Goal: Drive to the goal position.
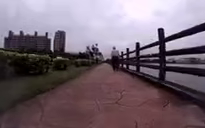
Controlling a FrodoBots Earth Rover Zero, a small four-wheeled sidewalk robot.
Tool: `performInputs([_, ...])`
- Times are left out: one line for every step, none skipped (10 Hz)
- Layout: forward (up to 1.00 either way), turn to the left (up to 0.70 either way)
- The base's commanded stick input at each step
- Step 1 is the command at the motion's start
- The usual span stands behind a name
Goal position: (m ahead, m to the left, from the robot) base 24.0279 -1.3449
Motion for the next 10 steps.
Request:
performInputs([1.00,0.00])
performInputs([1.00,0.00])
performInputs([1.00,0.00])
performInputs([1.00,0.00])
performInputs([1.00,0.00])
performInputs([1.00,0.00])
performInputs([1.00,0.00])
performInputs([1.00,0.00])
performInputs([1.00,0.00])
performInputs([1.00,0.00])
